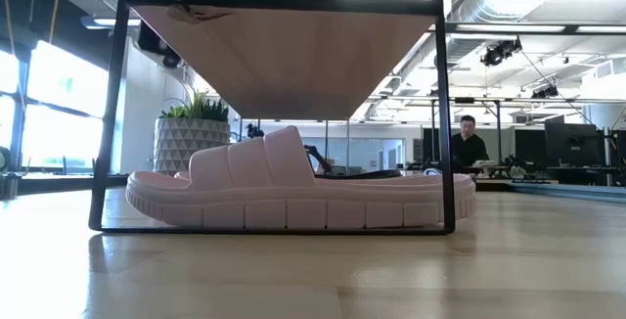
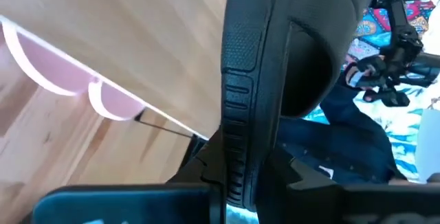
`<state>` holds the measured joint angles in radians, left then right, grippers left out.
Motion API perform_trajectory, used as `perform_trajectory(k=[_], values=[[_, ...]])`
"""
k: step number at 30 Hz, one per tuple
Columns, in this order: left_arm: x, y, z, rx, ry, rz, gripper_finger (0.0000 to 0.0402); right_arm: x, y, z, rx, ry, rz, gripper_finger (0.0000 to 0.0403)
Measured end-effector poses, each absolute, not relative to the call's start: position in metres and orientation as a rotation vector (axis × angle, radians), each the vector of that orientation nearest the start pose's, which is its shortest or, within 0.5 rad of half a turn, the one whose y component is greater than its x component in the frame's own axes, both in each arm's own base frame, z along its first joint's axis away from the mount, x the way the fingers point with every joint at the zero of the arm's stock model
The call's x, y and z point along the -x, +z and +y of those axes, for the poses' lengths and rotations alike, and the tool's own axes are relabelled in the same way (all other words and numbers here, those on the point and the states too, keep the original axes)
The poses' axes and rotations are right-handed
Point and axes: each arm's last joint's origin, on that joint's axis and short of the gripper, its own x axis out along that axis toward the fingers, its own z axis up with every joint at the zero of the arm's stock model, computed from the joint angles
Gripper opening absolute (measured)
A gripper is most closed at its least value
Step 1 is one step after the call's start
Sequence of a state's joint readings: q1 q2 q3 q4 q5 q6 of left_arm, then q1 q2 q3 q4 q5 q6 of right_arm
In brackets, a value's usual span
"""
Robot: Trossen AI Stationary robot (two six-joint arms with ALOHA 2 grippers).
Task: Pick and place slides into the shelf
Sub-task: Put the right black slide on the shelf
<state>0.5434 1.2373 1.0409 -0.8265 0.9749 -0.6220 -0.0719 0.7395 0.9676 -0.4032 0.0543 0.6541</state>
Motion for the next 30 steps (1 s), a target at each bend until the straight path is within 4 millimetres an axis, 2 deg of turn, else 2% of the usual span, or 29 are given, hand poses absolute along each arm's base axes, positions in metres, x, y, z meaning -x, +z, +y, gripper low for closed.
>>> perform_trajectory(k=[11,23,30], values=[[-0.224,0.274,0.107,1.287,-0.153,0.916,0.0027,-0.144,0.375,-0.012,-0.655,-0.186,0.164,0.0126],[-0.231,0.26,0.113,1.285,-0.093,0.964,0.003,-0.144,0.372,-0.012,-0.654,-0.197,0.197,0.0126],[-0.23,0.259,0.112,1.292,-0.081,0.978,0.0075,-0.143,0.371,-0.012,-0.653,-0.2,0.206,0.0126]])
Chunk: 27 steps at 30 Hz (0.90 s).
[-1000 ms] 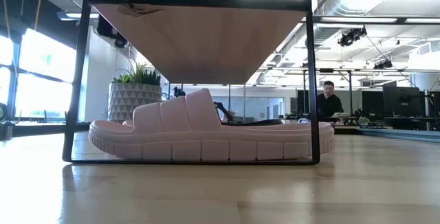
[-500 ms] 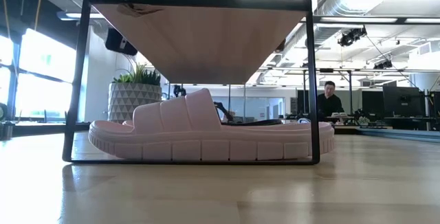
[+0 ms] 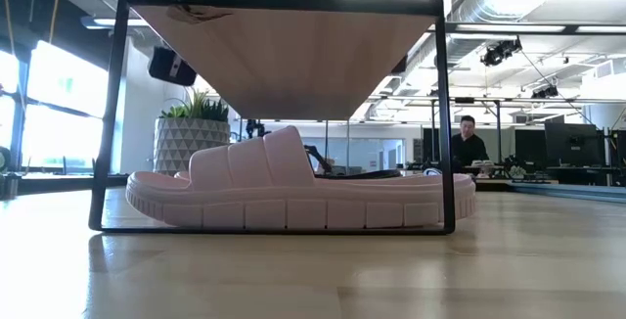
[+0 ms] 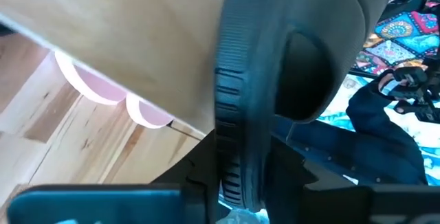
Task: Pick and place slides into the shelf
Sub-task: Put the right black slide on the shelf
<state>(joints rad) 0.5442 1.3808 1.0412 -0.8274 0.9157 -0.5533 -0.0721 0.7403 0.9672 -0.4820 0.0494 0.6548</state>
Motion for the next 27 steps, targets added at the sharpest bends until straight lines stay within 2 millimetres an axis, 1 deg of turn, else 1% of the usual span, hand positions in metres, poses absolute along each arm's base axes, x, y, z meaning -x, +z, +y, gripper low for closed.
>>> perform_trajectory(k=[7,16,22,27], values=[[-0.2263,0.256,0.112,1.279,0.017,1.023,0.0105,-0.1434,0.3708,-0.0118,-0.653,-0.2,0.207,0.0126],[-0.2261,0.2549,0.1131,1.245,0.068,1.027,0.0154,-0.1433,0.3707,-0.0118,-0.653,-0.2,0.207,0.0126],[-0.2261,0.2548,0.1132,1.268,0.089,1.03,0.0191,-0.143,0.3691,-0.0117,-0.653,-0.205,0.223,0.0126],[-0.224,0.2546,0.1124,1.277,0.115,1.046,0.0212,-0.143,0.3691,-0.0117,-0.652,-0.205,0.223,0.0126]])
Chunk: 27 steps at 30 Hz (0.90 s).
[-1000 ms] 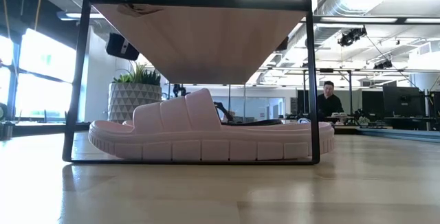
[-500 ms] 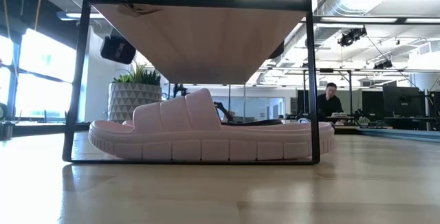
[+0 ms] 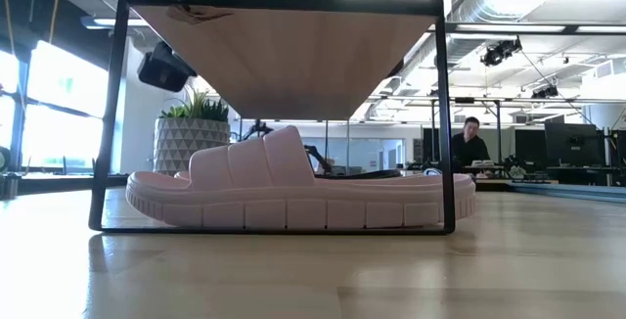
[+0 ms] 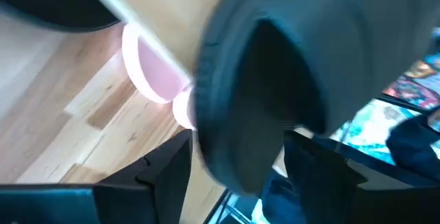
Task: Pick and place slides into the shelf
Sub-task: Put the right black slide on the shelf
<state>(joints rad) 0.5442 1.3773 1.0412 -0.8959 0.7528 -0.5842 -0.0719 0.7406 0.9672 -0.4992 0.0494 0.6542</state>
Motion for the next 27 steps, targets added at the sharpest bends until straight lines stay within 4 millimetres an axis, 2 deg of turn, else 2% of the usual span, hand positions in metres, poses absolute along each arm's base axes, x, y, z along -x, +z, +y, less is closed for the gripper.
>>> perform_trajectory(k=[8,15,21,27], values=[[-0.215,0.253,0.109,1.261,0.231,1.118,0.0221,-0.143,0.367,-0.012,-0.648,-0.211,0.241,0.0126],[-0.199,0.277,0.1,1.234,0.224,1.027,0.0221,-0.142,0.366,-0.012,-0.646,-0.217,0.258,0.0126],[-0.167,0.304,0.079,1.188,0.178,0.97,0.0221,-0.142,0.365,-0.012,-0.642,-0.218,0.262,0.0126],[-0.144,0.315,0.044,1.073,0.059,1.056,0.0221,-0.142,0.365,-0.012,-0.626,-0.215,0.264,0.0126]])
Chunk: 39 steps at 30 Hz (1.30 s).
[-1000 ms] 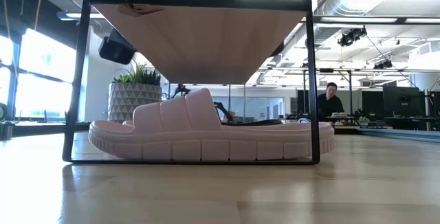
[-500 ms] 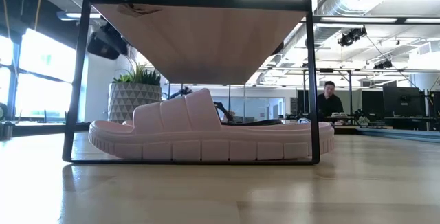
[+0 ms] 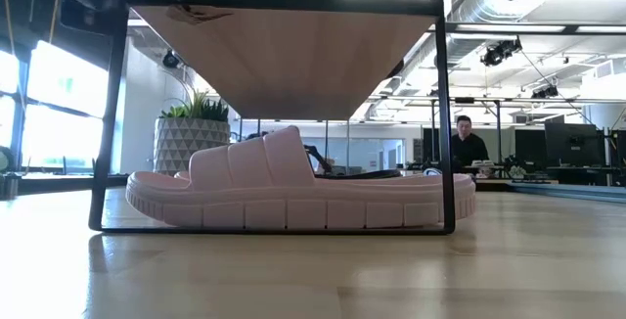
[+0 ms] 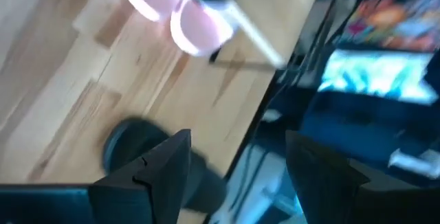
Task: Pick and place slides into the shelf
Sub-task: Put the right black slide on the shelf, then put the black slide on the shelf
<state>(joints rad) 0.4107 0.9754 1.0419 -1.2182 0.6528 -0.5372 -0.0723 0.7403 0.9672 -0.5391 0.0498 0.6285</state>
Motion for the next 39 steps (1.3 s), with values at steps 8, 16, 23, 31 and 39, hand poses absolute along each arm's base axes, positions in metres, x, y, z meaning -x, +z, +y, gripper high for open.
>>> perform_trajectory(k=[8,16,23,31,39], values=[[-0.15,0.29,0.003,0.913,-0.075,1.316,0.0221,-0.143,0.364,-0.012,-0.627,-0.21,0.277,0.0126],[-0.148,0.221,-0.015,0.953,-0.086,1.536,0.022,-0.156,0.355,-0.012,-0.623,-0.205,0.357,0.0126],[-0.15,0.186,-0.016,1.006,-0.141,1.462,0.022,-0.172,0.346,-0.012,-0.629,-0.199,0.429,0.0126],[-0.151,0.171,-0.016,1.018,-0.155,1.419,0.022,-0.179,0.341,-0.012,-0.638,-0.187,0.464,0.0126],[-0.146,0.161,-0.017,1.052,-0.168,1.438,0.022,-0.179,0.342,-0.012,-0.642,-0.189,0.462,0.0126]])
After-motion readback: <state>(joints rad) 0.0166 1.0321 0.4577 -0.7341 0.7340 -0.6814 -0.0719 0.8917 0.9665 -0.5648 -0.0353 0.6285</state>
